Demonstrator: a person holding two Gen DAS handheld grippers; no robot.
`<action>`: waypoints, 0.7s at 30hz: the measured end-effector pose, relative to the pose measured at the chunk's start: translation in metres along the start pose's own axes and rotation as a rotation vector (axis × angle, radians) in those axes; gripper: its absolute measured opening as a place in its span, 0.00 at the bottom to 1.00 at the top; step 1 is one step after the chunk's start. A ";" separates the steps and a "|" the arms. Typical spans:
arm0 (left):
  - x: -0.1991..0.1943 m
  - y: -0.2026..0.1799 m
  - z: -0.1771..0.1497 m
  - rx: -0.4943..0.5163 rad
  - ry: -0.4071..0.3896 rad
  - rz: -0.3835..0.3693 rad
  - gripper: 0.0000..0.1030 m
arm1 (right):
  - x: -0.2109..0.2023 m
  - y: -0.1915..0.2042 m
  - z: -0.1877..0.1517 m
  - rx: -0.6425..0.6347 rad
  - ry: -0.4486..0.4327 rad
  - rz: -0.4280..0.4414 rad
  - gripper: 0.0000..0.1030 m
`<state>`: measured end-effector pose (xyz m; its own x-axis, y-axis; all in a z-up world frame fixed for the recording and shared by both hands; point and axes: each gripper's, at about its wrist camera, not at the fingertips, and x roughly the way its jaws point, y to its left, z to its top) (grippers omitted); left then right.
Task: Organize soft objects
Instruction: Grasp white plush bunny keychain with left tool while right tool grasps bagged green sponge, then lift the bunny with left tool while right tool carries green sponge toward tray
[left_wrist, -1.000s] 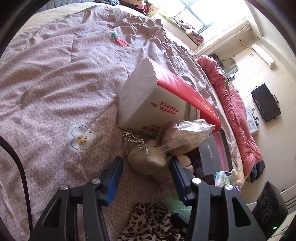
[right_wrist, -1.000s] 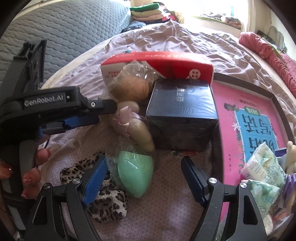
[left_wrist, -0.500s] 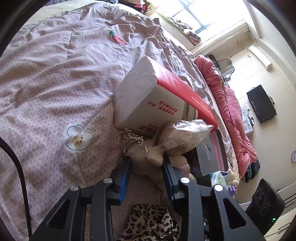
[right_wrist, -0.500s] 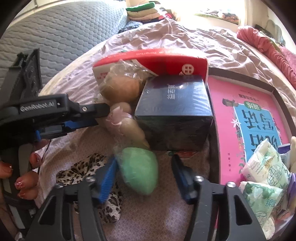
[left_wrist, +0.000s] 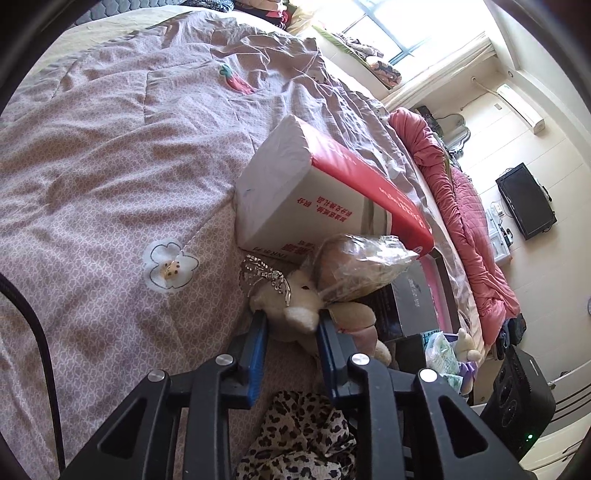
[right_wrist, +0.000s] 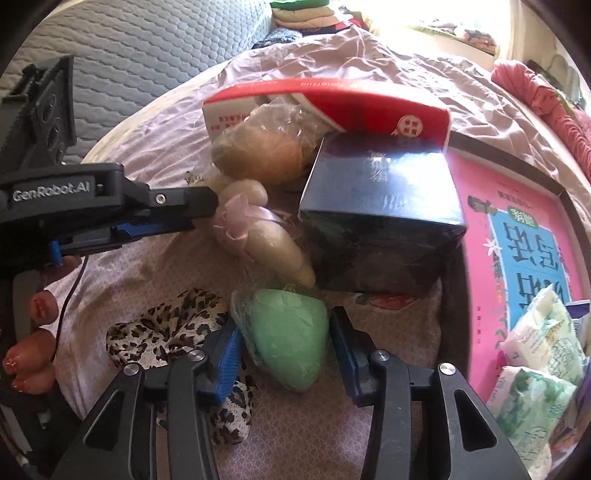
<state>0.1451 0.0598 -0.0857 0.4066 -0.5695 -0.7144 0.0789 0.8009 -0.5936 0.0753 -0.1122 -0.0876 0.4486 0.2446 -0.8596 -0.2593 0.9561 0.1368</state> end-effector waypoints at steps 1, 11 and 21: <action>-0.002 0.000 -0.001 0.002 -0.002 0.001 0.25 | -0.002 0.001 0.000 -0.009 -0.007 -0.002 0.42; -0.023 0.001 -0.010 0.016 -0.026 0.045 0.24 | -0.032 -0.003 -0.007 -0.001 -0.057 0.026 0.41; -0.043 -0.006 -0.021 0.023 -0.073 0.099 0.23 | -0.055 -0.012 -0.005 0.023 -0.108 0.049 0.41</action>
<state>0.1082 0.0761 -0.0588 0.4787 -0.4733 -0.7395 0.0559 0.8570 -0.5123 0.0491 -0.1376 -0.0447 0.5255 0.3064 -0.7937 -0.2646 0.9455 0.1898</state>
